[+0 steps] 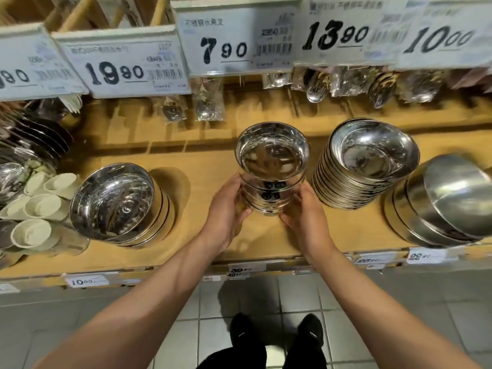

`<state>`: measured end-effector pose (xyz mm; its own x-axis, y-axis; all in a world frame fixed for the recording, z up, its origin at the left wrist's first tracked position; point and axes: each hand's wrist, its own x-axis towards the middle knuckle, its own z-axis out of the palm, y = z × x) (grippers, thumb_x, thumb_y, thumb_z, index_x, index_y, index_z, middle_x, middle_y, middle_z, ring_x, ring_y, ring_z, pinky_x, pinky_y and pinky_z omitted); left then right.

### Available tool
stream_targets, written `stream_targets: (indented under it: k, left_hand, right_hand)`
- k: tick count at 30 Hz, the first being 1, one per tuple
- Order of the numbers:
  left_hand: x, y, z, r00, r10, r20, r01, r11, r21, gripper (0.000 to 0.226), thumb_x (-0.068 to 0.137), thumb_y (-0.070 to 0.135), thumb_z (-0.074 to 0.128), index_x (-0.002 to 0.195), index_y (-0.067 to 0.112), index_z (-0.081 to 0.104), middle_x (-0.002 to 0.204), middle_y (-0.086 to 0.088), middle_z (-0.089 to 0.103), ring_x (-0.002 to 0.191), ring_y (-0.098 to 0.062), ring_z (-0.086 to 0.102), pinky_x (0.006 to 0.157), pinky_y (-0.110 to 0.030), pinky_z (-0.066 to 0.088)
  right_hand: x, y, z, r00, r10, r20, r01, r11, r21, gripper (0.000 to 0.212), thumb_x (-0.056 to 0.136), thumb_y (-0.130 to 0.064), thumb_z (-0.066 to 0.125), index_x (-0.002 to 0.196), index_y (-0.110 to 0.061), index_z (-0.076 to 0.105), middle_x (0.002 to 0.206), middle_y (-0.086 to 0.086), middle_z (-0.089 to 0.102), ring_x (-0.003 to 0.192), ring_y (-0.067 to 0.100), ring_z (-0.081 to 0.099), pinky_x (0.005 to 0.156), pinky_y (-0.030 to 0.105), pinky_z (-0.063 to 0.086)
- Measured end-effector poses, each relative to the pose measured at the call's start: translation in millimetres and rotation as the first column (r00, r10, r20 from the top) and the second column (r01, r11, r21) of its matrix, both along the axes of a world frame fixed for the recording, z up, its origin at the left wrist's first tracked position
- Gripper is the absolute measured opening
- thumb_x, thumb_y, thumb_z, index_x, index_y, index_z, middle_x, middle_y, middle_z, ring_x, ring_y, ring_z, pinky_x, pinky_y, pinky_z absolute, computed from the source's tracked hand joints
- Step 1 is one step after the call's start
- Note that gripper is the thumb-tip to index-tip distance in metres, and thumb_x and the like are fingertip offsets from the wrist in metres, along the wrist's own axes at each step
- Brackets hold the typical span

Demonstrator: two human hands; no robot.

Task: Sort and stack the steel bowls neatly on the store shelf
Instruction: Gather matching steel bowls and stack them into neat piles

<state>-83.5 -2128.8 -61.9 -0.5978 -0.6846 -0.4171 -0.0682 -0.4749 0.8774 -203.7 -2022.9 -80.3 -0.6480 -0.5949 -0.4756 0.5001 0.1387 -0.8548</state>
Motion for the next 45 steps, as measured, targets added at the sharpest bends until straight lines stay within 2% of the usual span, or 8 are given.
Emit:
stream_targets:
  k: [14,20,23,30,35,40,42,45]
  left_hand:
    - [-30.1,6.9,-2.7,0.998,-0.059,0.028,0.060,0.997,-0.041,0.030,0.096,0.046,0.044,0.099,0.043,0.074,0.115,0.014,0.074,0.112,-0.002,0.066,0.109,-0.047,0.046]
    - [10.4,14.0,-3.0,0.997,0.004,0.073,-0.008,0.999,0.047,0.033,0.108,0.037,0.040,0.127,0.037,0.066,0.134,0.010,0.067,0.130,-0.014,0.058,0.108,-0.048,0.049]
    - [57.4,16.3,-11.5,0.995,0.005,0.101,-0.011,0.998,0.065,0.036,0.107,0.034,0.043,0.131,0.021,0.067,0.125,-0.022,0.063,0.122,-0.033,0.060,0.111,-0.057,0.045]
    - [158.3,25.4,-4.8,0.955,0.192,0.225,-0.199,0.980,0.004,0.029,0.106,0.019,0.047,0.123,0.015,0.070,0.126,-0.008,0.072,0.110,-0.019,0.066,0.099,-0.047,0.055]
    - [214.0,16.1,20.6,0.835,0.486,0.257,-0.474,0.874,-0.112,0.027,0.101,0.004,0.047,0.104,0.009,0.073,0.101,-0.009,0.077,0.083,-0.013,0.074,0.077,-0.030,0.062]
    - [240.8,-26.1,35.5,0.752,0.606,0.259,-0.571,0.796,-0.202,0.031,0.104,0.020,0.048,0.128,0.006,0.062,0.108,-0.010,0.064,0.109,-0.025,0.060,0.090,-0.036,0.056]
    - [242.7,-46.7,37.4,0.772,0.577,0.268,-0.539,0.817,-0.206,0.044,0.105,0.025,0.046,0.143,0.003,0.048,0.136,-0.025,0.055,0.131,-0.037,0.051,0.095,-0.038,0.053]
    - [234.7,-67.6,39.7,0.848,0.468,0.250,-0.431,0.882,-0.191,0.041,0.104,0.035,0.046,0.138,0.015,0.059,0.147,-0.014,0.053,0.136,-0.032,0.047,0.087,-0.036,0.051]
  right_hand:
    - [-21.6,17.8,2.4,0.996,-0.087,-0.016,0.087,0.995,0.044,0.047,0.102,-0.044,0.047,0.142,-0.021,0.054,0.137,0.002,0.064,0.128,0.019,0.058,0.092,0.033,0.051]
    - [-1.7,41.8,-1.7,0.981,-0.106,-0.162,0.136,0.973,0.186,0.047,0.084,-0.055,0.046,0.113,-0.024,0.066,0.110,-0.008,0.070,0.116,0.026,0.061,0.104,0.051,0.048]
    - [25.3,50.7,-8.3,0.995,-0.014,-0.095,0.039,0.963,0.268,0.050,0.082,-0.058,0.046,0.113,-0.025,0.066,0.119,0.005,0.066,0.116,0.029,0.060,0.106,0.057,0.045]
    - [80.6,-3.3,12.1,0.971,0.233,0.052,-0.238,0.963,0.127,0.014,0.103,-0.027,0.051,0.113,-0.023,0.061,0.111,-0.001,0.063,0.106,0.015,0.062,0.091,0.039,0.051]
    - [100.2,-45.2,31.3,0.824,0.560,-0.081,-0.549,0.826,0.128,0.037,0.101,-0.001,0.051,0.138,-0.009,0.052,0.128,0.008,0.057,0.116,0.026,0.058,0.094,0.049,0.055]
    - [131.1,-92.8,54.7,0.787,0.616,-0.043,-0.603,0.781,0.162,0.032,0.096,-0.045,0.062,0.127,-0.037,0.058,0.138,-0.004,0.052,0.106,0.011,0.055,0.057,0.022,0.056]
    - [139.3,-104.4,54.6,0.754,0.649,-0.104,-0.636,0.760,0.135,0.045,0.092,-0.054,0.063,0.135,-0.044,0.054,0.138,-0.011,0.051,0.108,0.007,0.055,0.058,0.024,0.056]
    - [149.0,-112.2,49.0,0.732,0.658,-0.173,-0.653,0.752,0.097,0.028,0.093,-0.057,0.058,0.122,-0.058,0.059,0.127,-0.024,0.062,0.121,0.008,0.056,0.075,0.035,0.055]
